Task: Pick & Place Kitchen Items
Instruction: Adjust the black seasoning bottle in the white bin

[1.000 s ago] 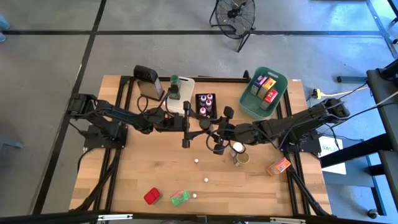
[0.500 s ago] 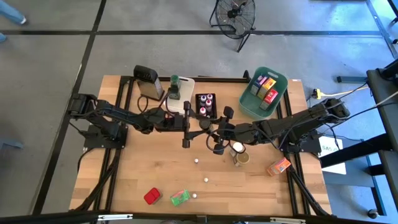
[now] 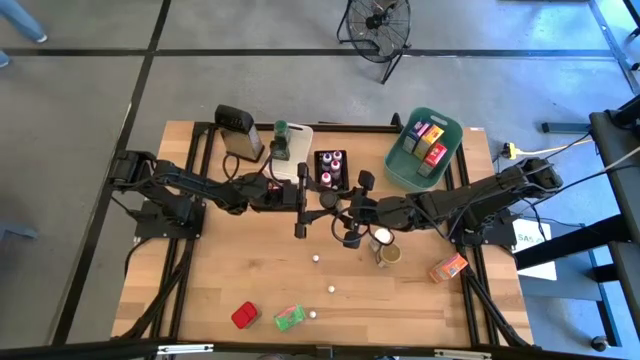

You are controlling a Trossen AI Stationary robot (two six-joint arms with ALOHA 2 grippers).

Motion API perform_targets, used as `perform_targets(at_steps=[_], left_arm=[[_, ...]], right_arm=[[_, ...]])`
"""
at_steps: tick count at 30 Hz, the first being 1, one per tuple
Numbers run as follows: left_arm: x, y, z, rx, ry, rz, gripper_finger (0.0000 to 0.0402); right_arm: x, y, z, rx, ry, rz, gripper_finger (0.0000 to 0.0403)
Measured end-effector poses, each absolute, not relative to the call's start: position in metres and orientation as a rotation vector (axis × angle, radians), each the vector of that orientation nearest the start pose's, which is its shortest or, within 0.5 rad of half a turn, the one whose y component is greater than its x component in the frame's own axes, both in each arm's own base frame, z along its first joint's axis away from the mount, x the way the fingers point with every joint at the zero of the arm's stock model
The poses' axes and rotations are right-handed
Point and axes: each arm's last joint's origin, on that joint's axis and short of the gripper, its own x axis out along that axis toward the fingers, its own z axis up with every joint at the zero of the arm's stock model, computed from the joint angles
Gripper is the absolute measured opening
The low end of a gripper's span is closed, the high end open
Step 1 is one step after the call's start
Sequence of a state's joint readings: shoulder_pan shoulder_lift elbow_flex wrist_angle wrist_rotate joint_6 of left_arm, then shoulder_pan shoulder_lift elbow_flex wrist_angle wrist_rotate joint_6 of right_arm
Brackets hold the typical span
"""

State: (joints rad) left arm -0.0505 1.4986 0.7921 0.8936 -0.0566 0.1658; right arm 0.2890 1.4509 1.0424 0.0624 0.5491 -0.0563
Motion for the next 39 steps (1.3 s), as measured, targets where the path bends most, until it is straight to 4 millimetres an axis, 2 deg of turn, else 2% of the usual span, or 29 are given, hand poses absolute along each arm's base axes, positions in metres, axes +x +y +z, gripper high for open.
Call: perform_targets(at_steps=[8,16,23,31,39], left_arm=[[0.321,-0.015,0.271,0.155,-0.179,0.022,0.0211],[0.321,-0.014,0.270,0.139,-0.175,0.024,0.0211],[0.321,-0.013,0.271,0.138,-0.175,0.044,0.0210],[0.315,-0.008,0.276,0.120,-0.138,0.071,0.0209],[0.290,-0.001,0.301,0.160,-0.114,0.186,0.0209]], right_arm=[[0.315,0.078,0.291,-0.192,0.329,-0.249,0.0179],[0.314,0.078,0.290,-0.162,0.341,-0.257,0.0261],[0.309,0.080,0.287,-0.218,0.374,-0.411,0.0312],[0.300,0.096,0.281,-0.323,0.433,-0.403,0.0320],[0.291,0.103,0.277,-0.384,0.463,-0.521,0.0321]])
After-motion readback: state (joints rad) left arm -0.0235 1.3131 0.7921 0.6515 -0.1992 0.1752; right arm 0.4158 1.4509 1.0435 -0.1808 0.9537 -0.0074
